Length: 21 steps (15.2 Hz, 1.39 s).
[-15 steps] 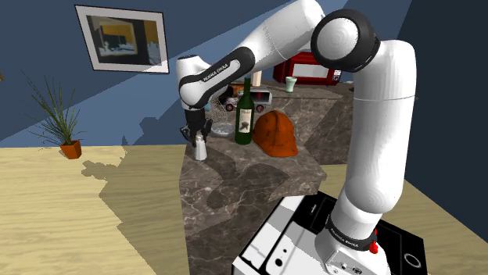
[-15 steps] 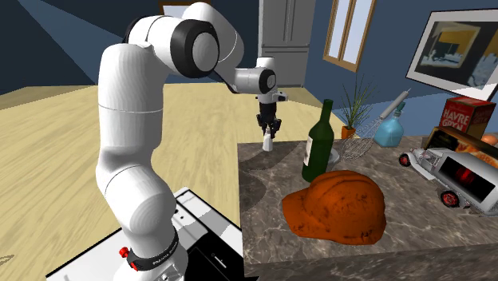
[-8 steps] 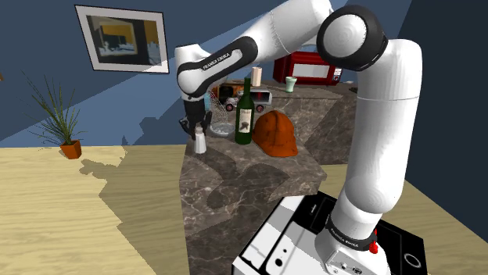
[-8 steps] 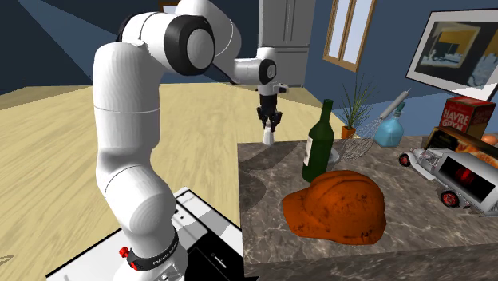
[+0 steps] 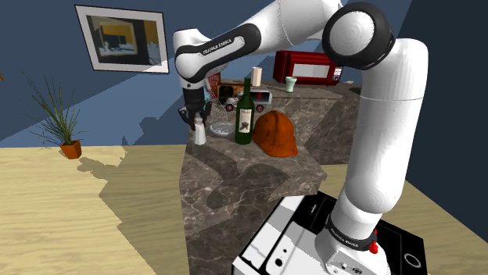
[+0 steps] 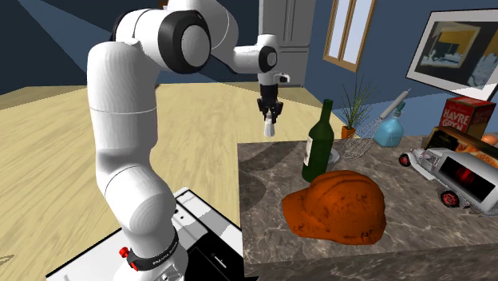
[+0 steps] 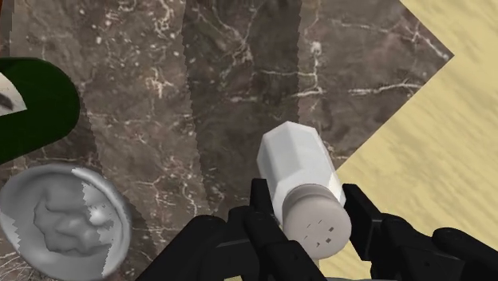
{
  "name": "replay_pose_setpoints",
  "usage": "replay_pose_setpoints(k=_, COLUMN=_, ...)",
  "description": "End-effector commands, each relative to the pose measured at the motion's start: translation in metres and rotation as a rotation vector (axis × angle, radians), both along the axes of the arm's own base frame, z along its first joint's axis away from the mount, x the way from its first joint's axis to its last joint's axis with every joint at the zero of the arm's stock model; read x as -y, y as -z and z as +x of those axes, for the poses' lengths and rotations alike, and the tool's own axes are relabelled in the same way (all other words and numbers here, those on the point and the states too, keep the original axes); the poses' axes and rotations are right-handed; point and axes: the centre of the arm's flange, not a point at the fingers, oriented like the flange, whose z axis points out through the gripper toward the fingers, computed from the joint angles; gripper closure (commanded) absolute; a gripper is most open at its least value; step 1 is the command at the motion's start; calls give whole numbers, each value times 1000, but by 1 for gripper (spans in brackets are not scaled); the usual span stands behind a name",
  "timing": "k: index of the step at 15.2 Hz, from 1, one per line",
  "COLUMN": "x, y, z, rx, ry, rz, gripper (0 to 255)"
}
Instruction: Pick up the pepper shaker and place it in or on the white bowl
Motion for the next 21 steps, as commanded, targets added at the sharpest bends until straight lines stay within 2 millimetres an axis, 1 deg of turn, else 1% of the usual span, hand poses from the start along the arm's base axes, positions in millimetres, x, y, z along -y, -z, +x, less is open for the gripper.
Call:
replay_pose_setpoints(k=1, x=0, y=-10, z=-1, rx=0, ry=0, rz=0, gripper=255)
replay_pose_setpoints(k=6, x=0, y=-36, z=-1, rx=0, ry=0, rz=0, gripper=255)
replay_pose_setpoints(k=7, x=0, y=-37, z=-1, rx=0, ry=0, rz=0, gripper=255)
replay_pose_setpoints(k=21, x=173, y=-55, z=59, rx=0, ry=0, rz=0, gripper=255)
